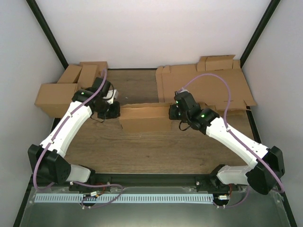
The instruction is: Fold the paper box
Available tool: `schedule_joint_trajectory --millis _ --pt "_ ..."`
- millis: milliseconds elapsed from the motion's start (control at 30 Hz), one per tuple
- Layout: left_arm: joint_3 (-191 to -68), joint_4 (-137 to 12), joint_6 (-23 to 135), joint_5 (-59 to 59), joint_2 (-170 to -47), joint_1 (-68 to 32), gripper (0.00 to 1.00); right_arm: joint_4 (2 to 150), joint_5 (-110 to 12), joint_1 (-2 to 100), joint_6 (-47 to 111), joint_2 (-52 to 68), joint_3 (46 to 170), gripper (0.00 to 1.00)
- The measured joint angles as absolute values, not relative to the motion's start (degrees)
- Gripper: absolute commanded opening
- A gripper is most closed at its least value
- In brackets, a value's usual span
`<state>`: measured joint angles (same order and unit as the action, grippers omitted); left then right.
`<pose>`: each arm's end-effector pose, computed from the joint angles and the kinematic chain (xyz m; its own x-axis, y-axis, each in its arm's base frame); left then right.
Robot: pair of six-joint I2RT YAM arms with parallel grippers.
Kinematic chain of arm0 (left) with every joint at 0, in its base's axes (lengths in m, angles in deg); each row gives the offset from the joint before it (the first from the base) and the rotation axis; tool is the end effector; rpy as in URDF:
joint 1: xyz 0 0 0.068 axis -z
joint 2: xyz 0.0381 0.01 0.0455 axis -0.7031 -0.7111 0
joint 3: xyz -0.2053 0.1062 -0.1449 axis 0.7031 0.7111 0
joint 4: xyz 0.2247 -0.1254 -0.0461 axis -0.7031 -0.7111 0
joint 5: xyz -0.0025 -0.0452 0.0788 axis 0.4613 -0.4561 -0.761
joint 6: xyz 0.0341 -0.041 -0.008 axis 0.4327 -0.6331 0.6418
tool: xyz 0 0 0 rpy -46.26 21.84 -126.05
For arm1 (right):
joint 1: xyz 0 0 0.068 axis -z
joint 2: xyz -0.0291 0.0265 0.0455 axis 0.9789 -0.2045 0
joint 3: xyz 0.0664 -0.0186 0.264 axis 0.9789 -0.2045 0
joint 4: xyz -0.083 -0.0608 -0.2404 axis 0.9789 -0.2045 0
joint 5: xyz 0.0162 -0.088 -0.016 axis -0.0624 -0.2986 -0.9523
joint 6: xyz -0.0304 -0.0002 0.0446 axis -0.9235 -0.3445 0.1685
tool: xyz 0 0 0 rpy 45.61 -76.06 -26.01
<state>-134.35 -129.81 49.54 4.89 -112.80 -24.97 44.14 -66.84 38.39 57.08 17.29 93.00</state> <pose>0.2425 -0.0955 0.3207 -0.9568 0.0141 -0.2904 0.1115 0.9403 -0.3217 0.2103 0.1670 0.3010 -0.7277 0.0734 -0.6820 -0.1686 0.9446 0.2816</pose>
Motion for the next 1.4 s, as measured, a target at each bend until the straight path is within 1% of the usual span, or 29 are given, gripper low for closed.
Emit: schedule_joint_trajectory --millis 400,667,933,1133,1400 --pt "-134.29 -129.81 48.69 4.84 -112.80 -24.97 0.04 48.53 -68.30 37.84 54.17 18.19 89.87 0.01" --pt "-132.82 -128.63 48.28 4.75 -112.02 -24.97 0.04 52.03 -73.44 35.00 55.88 18.73 87.32 0.01" --pt "-131.73 -127.42 47.12 4.51 -111.01 -24.80 0.04 51.75 -76.00 33.88 57.08 18.58 87.43 0.01" --pt "-131.73 -127.45 47.14 4.19 -111.01 -24.75 0.04 49.58 -75.41 33.73 57.14 20.31 87.49 0.01" --pt "-131.88 -127.86 47.58 3.71 -111.01 -24.58 0.04 48.86 -70.12 34.71 54.72 24.04 84.96 0.01"
